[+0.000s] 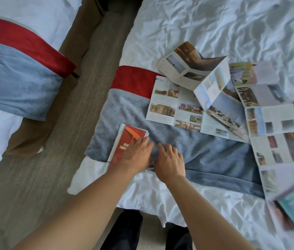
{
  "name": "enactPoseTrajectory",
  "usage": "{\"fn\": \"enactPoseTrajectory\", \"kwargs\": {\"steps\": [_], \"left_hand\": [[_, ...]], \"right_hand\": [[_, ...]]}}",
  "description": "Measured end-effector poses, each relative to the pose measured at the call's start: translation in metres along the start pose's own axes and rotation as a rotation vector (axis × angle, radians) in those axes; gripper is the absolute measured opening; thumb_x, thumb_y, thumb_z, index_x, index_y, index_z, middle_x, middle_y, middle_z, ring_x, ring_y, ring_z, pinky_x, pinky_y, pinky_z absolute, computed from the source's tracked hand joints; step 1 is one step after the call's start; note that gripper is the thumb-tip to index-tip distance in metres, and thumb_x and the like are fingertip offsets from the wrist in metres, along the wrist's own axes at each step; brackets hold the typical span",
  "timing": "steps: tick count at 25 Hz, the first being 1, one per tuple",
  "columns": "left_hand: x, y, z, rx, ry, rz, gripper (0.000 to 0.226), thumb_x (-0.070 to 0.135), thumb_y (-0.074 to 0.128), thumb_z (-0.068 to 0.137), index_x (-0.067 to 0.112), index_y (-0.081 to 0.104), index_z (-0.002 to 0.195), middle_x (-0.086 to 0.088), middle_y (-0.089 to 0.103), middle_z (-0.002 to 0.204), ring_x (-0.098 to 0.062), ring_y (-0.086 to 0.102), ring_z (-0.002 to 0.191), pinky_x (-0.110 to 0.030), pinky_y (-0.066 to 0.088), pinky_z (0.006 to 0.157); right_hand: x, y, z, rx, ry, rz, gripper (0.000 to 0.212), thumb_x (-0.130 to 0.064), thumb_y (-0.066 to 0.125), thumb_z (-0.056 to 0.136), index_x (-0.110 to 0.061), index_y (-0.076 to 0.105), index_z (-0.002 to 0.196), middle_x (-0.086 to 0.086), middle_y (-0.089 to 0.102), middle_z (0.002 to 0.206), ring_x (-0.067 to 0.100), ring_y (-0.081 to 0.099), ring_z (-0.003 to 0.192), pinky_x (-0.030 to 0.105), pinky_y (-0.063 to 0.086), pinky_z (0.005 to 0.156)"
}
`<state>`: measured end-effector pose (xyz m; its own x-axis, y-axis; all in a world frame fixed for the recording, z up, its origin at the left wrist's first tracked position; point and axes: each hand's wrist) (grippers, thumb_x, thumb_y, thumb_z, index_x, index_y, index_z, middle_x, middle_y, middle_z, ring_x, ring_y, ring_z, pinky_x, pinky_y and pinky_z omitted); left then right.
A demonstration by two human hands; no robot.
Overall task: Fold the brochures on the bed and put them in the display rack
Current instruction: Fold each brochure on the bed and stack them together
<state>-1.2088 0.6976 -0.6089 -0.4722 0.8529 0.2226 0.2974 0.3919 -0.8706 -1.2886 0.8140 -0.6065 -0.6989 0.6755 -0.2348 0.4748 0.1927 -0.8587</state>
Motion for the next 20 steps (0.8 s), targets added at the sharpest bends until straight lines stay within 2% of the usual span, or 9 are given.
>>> {"fn": "enactPoseTrajectory", "kwargs": {"steps": [7,10,17,20], "left_hand": [[0.115,-0.006,0.026,-0.045,0.105,0.013,0.042,0.035,0.058,0.092,0.016,0.048,0.128,-0.006,0.047,0.131,-0.028,0.049,0.122,-0.041,0.042,0.095],[0.175,0.003,0.042,-0.053,0.156,0.039,0.045,0.035,0.057,0.092,0.016,0.045,0.131,-0.006,0.046,0.133,-0.029,0.047,0.124,-0.042,0.041,0.096],[0.320,0.033,0.070,-0.102,0.253,0.083,0.048,0.038,0.056,0.094,0.016,0.043,0.135,-0.006,0.045,0.133,-0.028,0.048,0.123,-0.041,0.041,0.095],[0.386,0.041,0.079,-0.109,0.296,0.096,0.053,0.041,0.055,0.094,0.017,0.041,0.139,-0.006,0.044,0.136,-0.028,0.047,0.124,-0.042,0.041,0.097]], "right_hand": [[0.111,-0.024,-0.046,0.042,0.135,0.091,0.045,-0.037,0.049,0.097,-0.022,0.040,0.139,0.002,0.047,0.140,0.027,0.044,0.127,0.040,0.038,0.098],[0.169,-0.029,-0.071,0.065,0.190,0.109,0.049,-0.044,0.050,0.097,-0.022,0.040,0.140,0.002,0.047,0.140,0.027,0.046,0.127,0.040,0.039,0.098],[0.309,-0.041,-0.127,0.119,0.295,0.155,0.057,-0.045,0.049,0.098,-0.021,0.034,0.147,0.005,0.043,0.143,0.027,0.043,0.130,0.041,0.040,0.104],[0.367,-0.049,-0.155,0.132,0.354,0.182,0.054,-0.046,0.049,0.097,-0.023,0.035,0.144,0.004,0.045,0.141,0.028,0.044,0.128,0.042,0.040,0.102]]}}
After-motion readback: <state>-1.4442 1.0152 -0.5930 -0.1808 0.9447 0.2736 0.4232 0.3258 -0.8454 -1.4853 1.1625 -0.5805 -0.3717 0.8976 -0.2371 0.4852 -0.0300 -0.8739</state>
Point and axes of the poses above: each hand's wrist, its own z-axis towards the middle knuckle, its own y-axis out of the palm, x = y × z
